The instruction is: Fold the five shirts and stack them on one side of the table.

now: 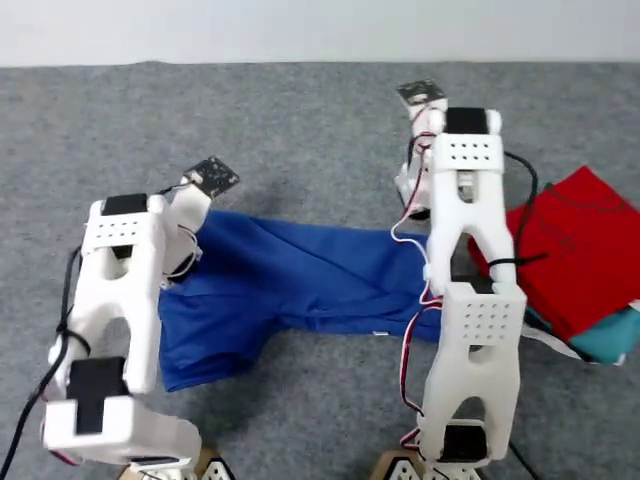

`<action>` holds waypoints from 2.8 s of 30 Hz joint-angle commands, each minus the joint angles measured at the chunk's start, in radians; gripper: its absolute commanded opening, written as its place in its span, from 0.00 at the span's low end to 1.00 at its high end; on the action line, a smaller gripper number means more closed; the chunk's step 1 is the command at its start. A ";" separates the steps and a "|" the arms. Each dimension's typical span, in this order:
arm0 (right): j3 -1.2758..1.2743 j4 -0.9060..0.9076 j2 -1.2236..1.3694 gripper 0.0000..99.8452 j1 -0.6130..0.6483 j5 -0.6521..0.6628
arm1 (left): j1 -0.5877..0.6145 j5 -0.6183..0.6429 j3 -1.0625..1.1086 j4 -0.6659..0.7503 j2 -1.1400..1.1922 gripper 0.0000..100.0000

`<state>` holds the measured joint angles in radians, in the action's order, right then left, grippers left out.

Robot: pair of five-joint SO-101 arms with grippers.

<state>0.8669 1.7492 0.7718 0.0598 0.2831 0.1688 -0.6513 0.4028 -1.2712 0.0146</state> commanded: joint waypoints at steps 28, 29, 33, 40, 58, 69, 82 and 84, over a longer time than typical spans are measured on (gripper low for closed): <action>0.180 -0.031 0.223 0.01 -0.081 -0.061 | -0.021 -0.008 0.150 0.107 0.069 0.01; 0.213 -0.031 0.228 0.01 -0.081 -0.046 | -0.020 -0.008 0.148 0.107 0.091 0.01; 0.313 -0.062 0.231 0.01 -0.082 -0.021 | -0.020 -0.008 0.148 0.100 0.133 0.01; 0.311 -0.076 0.231 0.01 -0.147 -0.026 | -0.020 -0.009 0.154 0.100 0.126 0.01; 0.341 0.050 0.174 0.14 -0.127 -0.074 | -0.020 -0.032 0.070 -0.015 0.095 0.01; 0.015 0.050 -0.133 0.19 -0.067 -0.077 | -0.026 -0.031 0.090 -0.051 -0.216 0.01; -0.394 0.045 -0.222 0.13 0.004 -0.084 | -0.020 -0.035 0.174 0.015 -0.071 0.01; -0.394 0.044 -0.222 0.13 -0.004 -0.084 | -0.020 -0.035 0.176 0.029 -0.052 0.01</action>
<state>0.4695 1.7568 0.6168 0.0644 0.2125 0.1442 -0.6774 0.5838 -1.2635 -0.0453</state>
